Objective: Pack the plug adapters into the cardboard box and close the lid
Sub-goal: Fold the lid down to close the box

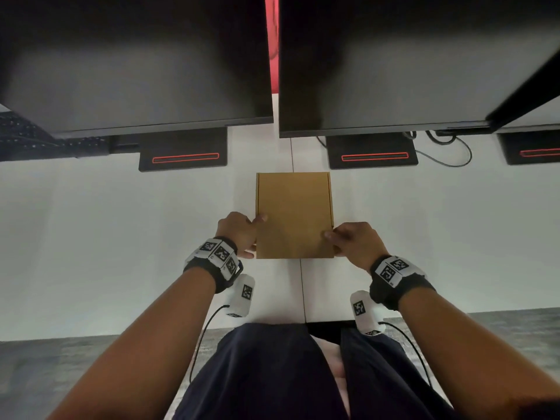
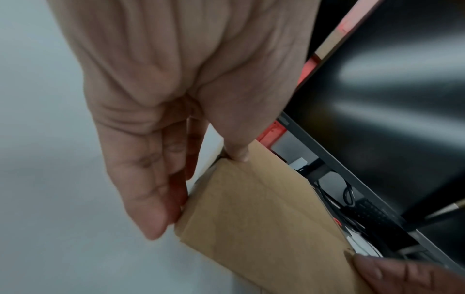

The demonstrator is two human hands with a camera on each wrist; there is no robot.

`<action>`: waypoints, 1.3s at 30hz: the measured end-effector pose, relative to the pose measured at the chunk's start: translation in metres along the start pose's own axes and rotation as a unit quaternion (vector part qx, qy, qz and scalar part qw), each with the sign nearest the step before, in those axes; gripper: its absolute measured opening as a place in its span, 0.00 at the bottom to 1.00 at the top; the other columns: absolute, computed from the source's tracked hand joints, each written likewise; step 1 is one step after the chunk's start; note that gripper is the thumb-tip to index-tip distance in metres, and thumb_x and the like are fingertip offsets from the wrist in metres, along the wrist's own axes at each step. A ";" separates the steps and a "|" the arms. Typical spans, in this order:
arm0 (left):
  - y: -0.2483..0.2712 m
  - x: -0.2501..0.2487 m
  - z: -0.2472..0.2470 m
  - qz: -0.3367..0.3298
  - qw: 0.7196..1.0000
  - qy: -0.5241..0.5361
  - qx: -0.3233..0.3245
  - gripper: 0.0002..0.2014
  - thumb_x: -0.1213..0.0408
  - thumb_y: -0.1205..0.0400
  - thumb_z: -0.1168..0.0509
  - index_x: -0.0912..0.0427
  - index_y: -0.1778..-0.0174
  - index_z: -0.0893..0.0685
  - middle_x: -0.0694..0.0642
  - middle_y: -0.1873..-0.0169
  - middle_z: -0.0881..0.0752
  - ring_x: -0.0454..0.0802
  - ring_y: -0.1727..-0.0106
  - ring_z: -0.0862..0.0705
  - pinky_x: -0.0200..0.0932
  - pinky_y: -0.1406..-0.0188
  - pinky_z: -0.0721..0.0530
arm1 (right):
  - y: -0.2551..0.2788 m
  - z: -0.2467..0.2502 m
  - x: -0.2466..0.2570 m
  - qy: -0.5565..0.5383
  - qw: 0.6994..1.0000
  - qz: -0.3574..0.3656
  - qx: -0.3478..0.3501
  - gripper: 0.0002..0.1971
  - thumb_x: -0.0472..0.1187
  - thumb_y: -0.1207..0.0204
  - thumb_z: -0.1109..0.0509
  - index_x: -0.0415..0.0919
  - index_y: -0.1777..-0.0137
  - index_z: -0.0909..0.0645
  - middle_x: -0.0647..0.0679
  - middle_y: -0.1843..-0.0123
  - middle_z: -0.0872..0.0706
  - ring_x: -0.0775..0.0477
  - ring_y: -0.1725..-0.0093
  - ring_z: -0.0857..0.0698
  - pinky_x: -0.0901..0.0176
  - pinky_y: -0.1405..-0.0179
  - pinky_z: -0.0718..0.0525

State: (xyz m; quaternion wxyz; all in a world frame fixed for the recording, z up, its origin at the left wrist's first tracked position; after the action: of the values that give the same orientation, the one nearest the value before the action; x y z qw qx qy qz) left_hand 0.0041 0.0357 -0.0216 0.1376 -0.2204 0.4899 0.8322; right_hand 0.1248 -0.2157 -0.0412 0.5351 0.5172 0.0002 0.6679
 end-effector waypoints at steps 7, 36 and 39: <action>0.000 -0.005 -0.014 -0.023 1.000 -0.001 -0.021 0.21 0.43 0.14 0.33 0.61 0.44 0.13 0.61 0.44 0.10 0.59 0.48 0.08 0.58 0.57 0.04 | -0.008 0.007 -0.002 -0.003 1.000 -0.005 -0.011 0.13 0.50 0.26 0.20 0.39 0.58 0.12 0.47 0.58 0.07 0.51 0.62 0.07 0.49 0.52 0.07; -0.016 -0.061 -0.038 -0.290 0.843 -0.436 -0.118 0.41 0.56 0.28 0.20 0.46 0.17 0.26 0.57 0.13 0.40 0.65 0.12 0.46 0.67 0.16 0.39 | -0.041 0.032 0.026 0.423 0.869 0.252 -0.056 0.30 0.44 0.31 0.20 0.52 0.29 0.24 0.46 0.22 0.26 0.32 0.36 0.24 0.37 0.44 0.16; -0.017 -0.062 -0.036 -0.299 0.832 -0.451 -0.123 0.40 0.54 0.30 0.19 0.48 0.20 0.22 0.60 0.15 0.34 0.63 0.15 0.38 0.63 0.18 0.40 | -0.043 0.034 0.019 0.411 0.867 0.278 -0.049 0.27 0.44 0.30 0.21 0.50 0.30 0.24 0.45 0.21 0.26 0.33 0.38 0.23 0.37 0.45 0.15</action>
State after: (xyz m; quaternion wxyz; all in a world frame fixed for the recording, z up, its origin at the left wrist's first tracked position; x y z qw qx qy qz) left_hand 0.0734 0.0117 -0.0187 0.5566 0.0284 0.1772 0.8112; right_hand 0.1811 -0.2022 -0.0364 0.3037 0.1475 0.0440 0.9402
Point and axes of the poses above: each hand's wrist, its own y-axis away from the middle knuckle, its own z-axis out of the back of the hand, x = y × z, the point moved 1 cm from there along -y, towards the middle knuckle
